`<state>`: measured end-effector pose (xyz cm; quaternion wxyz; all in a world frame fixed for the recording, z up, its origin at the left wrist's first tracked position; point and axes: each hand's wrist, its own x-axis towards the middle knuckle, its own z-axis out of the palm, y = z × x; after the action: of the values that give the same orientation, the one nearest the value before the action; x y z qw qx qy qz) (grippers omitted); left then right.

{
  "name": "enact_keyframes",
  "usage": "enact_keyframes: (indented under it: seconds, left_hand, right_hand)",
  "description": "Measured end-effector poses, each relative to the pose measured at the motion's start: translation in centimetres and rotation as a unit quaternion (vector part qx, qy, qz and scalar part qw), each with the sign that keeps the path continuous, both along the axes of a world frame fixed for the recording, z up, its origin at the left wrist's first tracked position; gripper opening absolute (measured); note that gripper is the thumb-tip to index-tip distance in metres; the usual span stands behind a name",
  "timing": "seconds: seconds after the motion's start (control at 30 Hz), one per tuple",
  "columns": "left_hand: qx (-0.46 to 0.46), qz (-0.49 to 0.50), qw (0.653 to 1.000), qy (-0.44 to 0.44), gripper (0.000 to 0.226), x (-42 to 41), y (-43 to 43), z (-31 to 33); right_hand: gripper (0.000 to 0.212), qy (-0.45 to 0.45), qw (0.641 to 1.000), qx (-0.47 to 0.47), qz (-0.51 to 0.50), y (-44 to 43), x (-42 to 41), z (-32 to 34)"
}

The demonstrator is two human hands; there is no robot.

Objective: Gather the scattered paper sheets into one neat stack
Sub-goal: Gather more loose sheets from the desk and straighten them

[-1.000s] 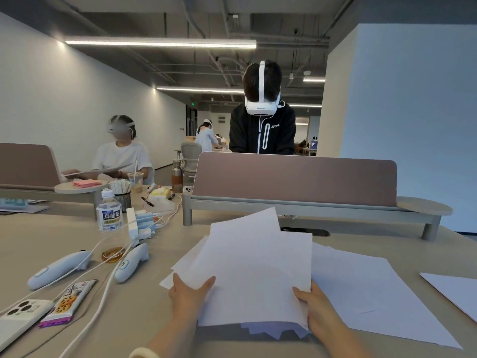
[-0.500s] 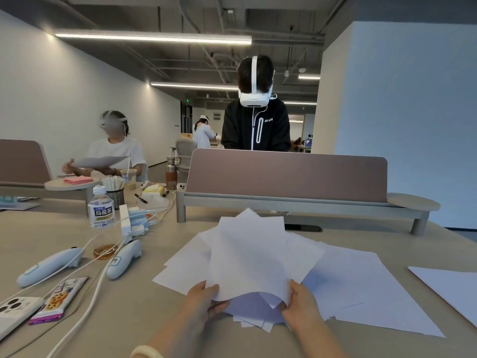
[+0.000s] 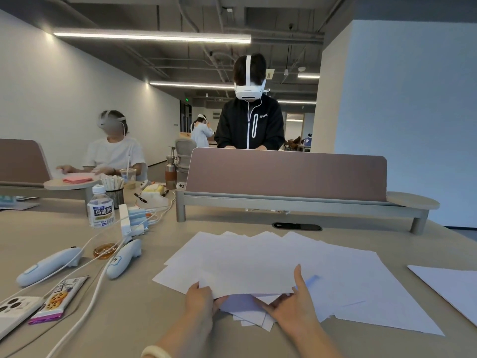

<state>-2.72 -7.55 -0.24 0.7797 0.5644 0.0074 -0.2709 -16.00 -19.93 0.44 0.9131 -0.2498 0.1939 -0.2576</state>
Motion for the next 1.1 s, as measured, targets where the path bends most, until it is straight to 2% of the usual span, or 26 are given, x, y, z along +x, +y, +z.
enact_keyframes:
  seconds: [0.1,0.17,0.27,0.33,0.4,0.53,0.63,0.73,0.83,0.9,0.97,1.0,1.07,1.1]
  left_hand:
    - [0.017,0.006,1.0,-0.003,0.031,0.4,-0.3,-0.8]
    - [0.052,-0.022,0.998,-0.024,0.03,0.0,-0.7,-1.1]
    - [0.109,-0.133,0.983,-0.059,0.016,-1.9,-0.6,-0.7]
    - [0.143,-0.244,0.956,-0.076,0.006,-2.9,-0.1,0.1]
    - [0.163,-0.296,0.939,-0.067,0.022,-2.5,0.4,0.6]
    - [0.136,-0.242,0.961,-0.005,0.043,-0.8,1.0,1.3]
    - [0.111,-0.183,0.976,0.035,0.043,-0.5,0.9,1.3]
    - [0.061,-0.171,0.982,0.059,0.039,-0.6,0.8,1.4]
    - [0.016,-0.117,0.993,0.019,0.026,-0.4,1.0,1.2]
    - [0.059,-0.048,0.997,-0.027,0.034,0.0,1.5,0.8]
    - [0.094,-0.014,0.992,-0.08,0.051,0.5,2.2,0.6]
    - [0.104,-0.01,0.989,-0.1,0.056,0.9,2.5,0.5]
    - [0.12,-0.009,0.986,-0.118,0.05,1.3,3.1,0.5]
    - [0.13,-0.014,0.984,-0.122,0.048,1.8,3.4,0.4]
  right_hand:
    - [0.042,0.025,1.0,0.008,-0.003,0.1,0.1,0.0]
    - [0.028,0.059,0.998,-0.006,-0.004,0.4,0.6,-0.3]
    - [0.012,0.141,0.988,-0.051,-0.021,0.7,1.9,-0.9]
    - [0.007,0.192,0.977,-0.083,-0.029,0.7,2.3,-1.0]
    - [0.011,0.219,0.969,-0.101,-0.055,0.3,2.5,-1.3]
    - [0.02,0.201,0.971,-0.093,-0.094,0.1,2.0,-1.6]
    - [0.017,0.181,0.973,-0.102,-0.103,0.3,1.3,-1.2]
    - [0.016,0.165,0.973,-0.138,-0.088,0.3,1.2,-1.2]
    - [0.015,0.17,0.968,-0.184,-0.007,0.9,1.4,-1.1]
    - [0.011,0.197,0.954,-0.222,0.044,0.7,1.5,-0.8]
    - [0.014,0.258,0.915,-0.309,0.01,-0.7,1.8,-0.5]
    - [0.021,0.322,0.865,-0.384,-0.028,-1.9,1.9,-0.6]
    - [0.039,0.424,0.74,-0.516,-0.084,-4.2,1.5,-0.7]
    - [0.045,0.439,0.707,-0.547,-0.09,-5.2,1.4,-0.8]
